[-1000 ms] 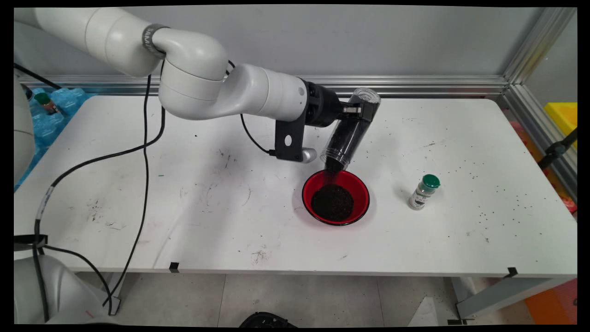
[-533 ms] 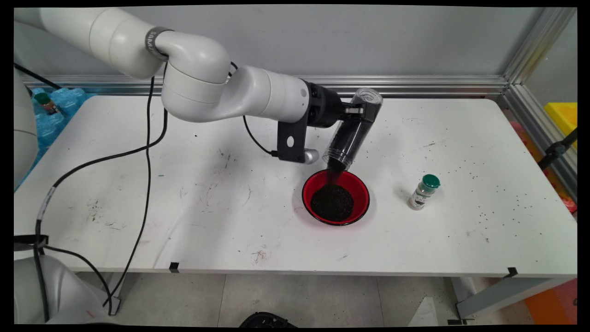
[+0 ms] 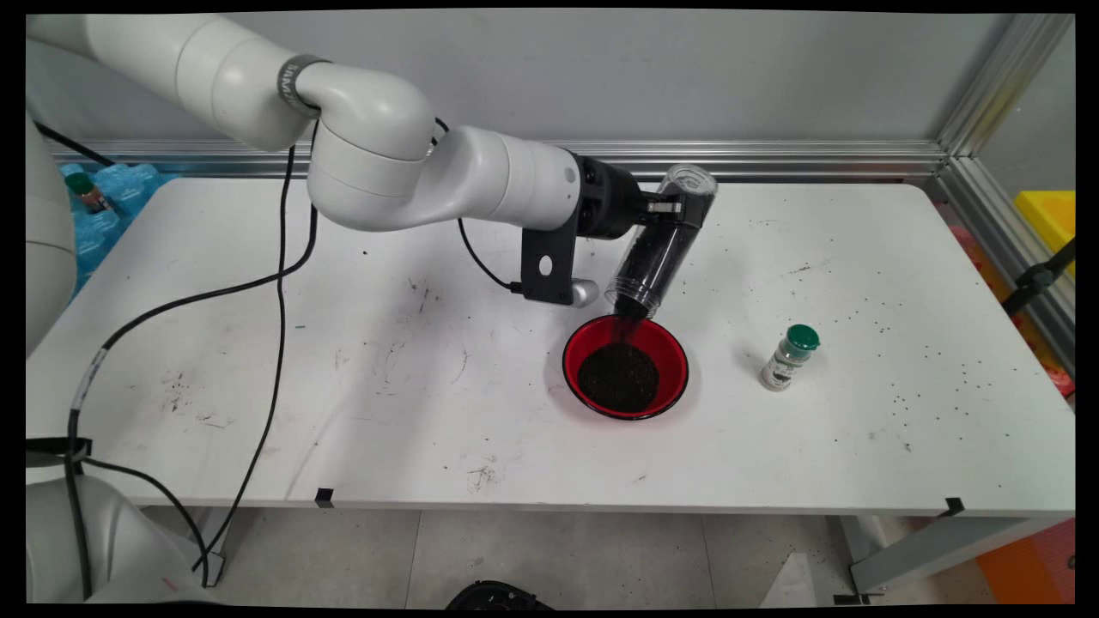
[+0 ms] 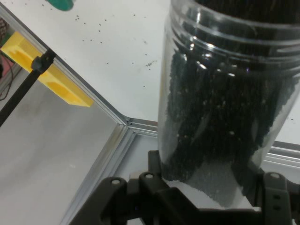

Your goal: Pour the black seasoning powder in the red bowl

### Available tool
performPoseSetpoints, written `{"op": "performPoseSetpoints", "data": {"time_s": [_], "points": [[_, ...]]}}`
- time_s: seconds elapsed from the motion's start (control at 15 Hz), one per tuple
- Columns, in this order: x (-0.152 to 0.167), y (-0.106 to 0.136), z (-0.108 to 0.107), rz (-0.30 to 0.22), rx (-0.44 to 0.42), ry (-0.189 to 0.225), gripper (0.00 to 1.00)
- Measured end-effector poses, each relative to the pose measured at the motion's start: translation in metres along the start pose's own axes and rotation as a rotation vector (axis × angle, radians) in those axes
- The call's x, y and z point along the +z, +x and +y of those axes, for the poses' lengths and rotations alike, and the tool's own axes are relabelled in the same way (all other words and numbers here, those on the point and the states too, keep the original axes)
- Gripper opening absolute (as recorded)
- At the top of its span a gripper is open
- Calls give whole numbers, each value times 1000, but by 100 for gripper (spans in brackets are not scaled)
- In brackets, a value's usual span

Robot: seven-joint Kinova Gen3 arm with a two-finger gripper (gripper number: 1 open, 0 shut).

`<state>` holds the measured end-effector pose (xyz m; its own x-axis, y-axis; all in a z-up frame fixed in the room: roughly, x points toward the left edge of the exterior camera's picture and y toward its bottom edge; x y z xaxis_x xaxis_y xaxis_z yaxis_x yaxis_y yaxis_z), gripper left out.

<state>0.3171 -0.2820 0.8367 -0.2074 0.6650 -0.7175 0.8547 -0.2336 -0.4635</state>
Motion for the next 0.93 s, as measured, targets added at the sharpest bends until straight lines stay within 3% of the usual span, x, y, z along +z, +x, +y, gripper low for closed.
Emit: {"op": "performPoseSetpoints", "data": {"time_s": [0.93], "points": [[5, 1, 0, 6, -30, 2, 0]]}}
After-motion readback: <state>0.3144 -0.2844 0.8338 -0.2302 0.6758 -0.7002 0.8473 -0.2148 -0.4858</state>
